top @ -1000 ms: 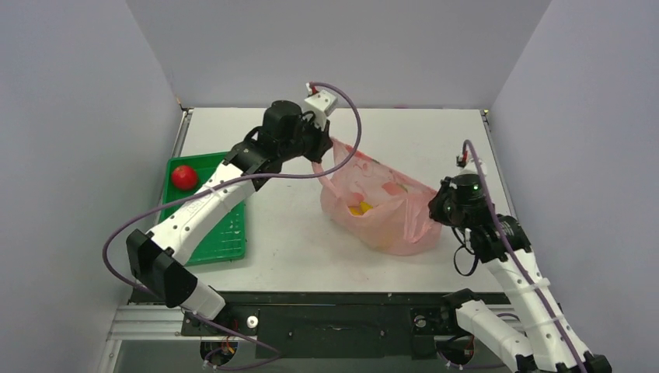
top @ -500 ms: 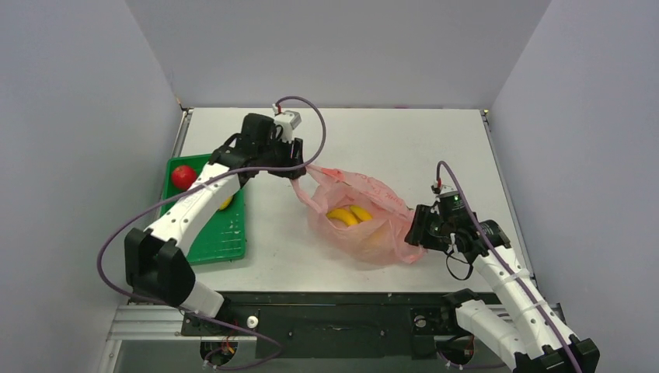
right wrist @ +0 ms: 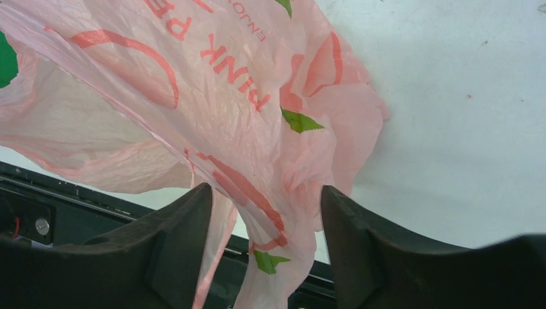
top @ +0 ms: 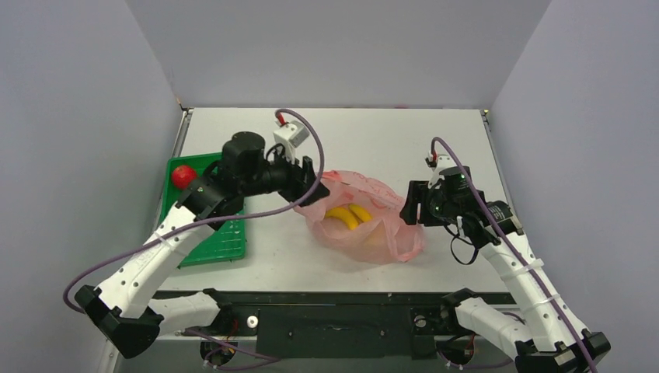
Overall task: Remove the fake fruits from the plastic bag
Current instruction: Adjust the plastic bag at the center of the board.
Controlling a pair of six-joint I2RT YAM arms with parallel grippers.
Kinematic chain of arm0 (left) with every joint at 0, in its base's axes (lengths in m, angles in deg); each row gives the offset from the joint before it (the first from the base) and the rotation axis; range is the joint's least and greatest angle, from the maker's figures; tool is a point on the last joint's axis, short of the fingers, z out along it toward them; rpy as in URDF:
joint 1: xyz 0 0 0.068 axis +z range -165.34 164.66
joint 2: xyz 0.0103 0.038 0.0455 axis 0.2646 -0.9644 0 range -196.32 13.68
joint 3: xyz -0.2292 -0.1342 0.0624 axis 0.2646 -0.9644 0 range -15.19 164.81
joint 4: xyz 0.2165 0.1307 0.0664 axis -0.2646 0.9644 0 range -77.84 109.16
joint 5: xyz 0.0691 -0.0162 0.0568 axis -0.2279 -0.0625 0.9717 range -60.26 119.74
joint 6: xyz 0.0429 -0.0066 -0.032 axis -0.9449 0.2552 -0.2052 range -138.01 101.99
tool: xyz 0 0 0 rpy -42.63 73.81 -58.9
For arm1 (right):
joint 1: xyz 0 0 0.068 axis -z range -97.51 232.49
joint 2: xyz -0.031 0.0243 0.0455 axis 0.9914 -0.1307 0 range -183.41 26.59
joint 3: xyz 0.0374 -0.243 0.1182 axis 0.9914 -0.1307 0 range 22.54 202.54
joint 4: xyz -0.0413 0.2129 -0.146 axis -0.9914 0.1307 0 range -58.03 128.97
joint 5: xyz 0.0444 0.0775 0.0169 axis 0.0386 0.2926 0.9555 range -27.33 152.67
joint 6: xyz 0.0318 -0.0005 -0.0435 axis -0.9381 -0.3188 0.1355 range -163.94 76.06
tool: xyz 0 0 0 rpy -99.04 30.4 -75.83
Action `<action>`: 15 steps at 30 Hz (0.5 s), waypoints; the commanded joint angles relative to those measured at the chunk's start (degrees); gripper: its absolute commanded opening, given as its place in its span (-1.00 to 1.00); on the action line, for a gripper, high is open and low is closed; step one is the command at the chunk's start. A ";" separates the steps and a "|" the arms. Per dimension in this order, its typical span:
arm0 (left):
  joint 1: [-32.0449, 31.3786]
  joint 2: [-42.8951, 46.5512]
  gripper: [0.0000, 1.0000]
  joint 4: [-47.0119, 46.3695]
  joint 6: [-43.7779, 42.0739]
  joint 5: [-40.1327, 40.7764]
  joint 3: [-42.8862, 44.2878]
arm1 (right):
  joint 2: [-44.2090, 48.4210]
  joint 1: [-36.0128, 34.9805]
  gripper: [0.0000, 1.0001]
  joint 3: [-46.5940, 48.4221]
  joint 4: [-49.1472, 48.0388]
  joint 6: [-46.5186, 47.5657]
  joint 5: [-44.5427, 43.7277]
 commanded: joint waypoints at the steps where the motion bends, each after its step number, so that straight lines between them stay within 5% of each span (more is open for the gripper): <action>1: -11.43 -1.45 0.09 -9.43 6.88 1.98 -3.90 | -2.57 -1.56 0.25 2.66 -0.64 2.46 -3.09; 8: -25.09 -12.50 -0.07 -19.33 6.42 25.32 -5.09 | -3.54 -3.92 0.35 -0.14 -5.71 1.28 -5.89; 15: -26.56 -22.14 -0.10 -26.65 3.65 36.77 -6.69 | -5.76 -4.93 0.25 -2.36 -12.86 1.67 -9.71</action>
